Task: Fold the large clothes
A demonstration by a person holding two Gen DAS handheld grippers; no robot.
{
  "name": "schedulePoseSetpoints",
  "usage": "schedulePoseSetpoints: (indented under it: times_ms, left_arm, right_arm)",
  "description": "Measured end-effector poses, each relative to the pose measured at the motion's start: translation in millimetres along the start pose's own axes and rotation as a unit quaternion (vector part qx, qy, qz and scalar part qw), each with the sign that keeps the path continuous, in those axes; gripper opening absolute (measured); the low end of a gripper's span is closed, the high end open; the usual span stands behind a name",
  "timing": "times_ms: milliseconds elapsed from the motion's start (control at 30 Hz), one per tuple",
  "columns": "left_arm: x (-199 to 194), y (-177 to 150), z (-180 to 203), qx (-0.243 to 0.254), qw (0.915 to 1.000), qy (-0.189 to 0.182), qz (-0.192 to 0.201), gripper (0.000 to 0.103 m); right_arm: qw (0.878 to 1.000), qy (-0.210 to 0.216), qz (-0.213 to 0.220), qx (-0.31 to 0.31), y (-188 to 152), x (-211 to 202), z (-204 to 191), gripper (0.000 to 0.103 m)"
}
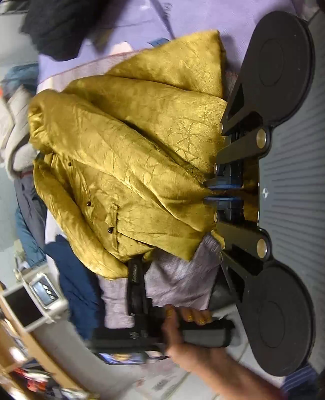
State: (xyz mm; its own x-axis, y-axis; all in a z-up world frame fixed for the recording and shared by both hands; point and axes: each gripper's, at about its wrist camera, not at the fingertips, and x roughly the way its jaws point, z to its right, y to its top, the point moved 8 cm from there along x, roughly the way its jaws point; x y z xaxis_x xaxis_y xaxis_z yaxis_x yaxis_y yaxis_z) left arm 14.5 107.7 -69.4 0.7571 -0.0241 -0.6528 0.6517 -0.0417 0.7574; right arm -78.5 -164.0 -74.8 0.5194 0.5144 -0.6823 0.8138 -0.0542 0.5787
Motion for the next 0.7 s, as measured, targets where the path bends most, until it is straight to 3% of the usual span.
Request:
schedulePoseSetpoints:
  times_ms: [133,333,400,533,633,700]
  left_arm:
    - [-17.5,30.5,-18.4,0.003,0.9978,0.031,0.059,0.054]
    - [-39.7,103.3,-63.5,-0.025,0.985,0.083,0.149,0.053]
    - [-39.8,126.6,-83.2,-0.031,0.9798,0.103,0.169,0.053]
    - [-41.9,169.0,-129.1,-0.09,0.9683,0.12,0.2,0.051]
    - [-38.9,197.0,-153.1,-0.078,0.9558,0.17,0.227,0.051]
    - [-25.4,212.4,-165.7,-0.063,0.9521,0.196,0.226,0.051]
  right_arm:
    - [0.997,0.006,0.07,-0.017,26.7,-31.1,0.5,0.004]
    - [0.978,-0.066,0.199,0.005,94.6,-94.8,48.6,0.004]
    - [0.966,-0.1,0.24,0.011,118.7,-118.8,72.2,0.004]
    - [0.936,-0.18,0.301,0.04,161.5,-164.1,128.5,0.004]
    - [0.903,-0.261,0.337,0.048,188.6,-192.3,174.4,0.004]
    - [0.888,-0.305,0.337,0.075,204.1,-200.3,212.6,0.005]
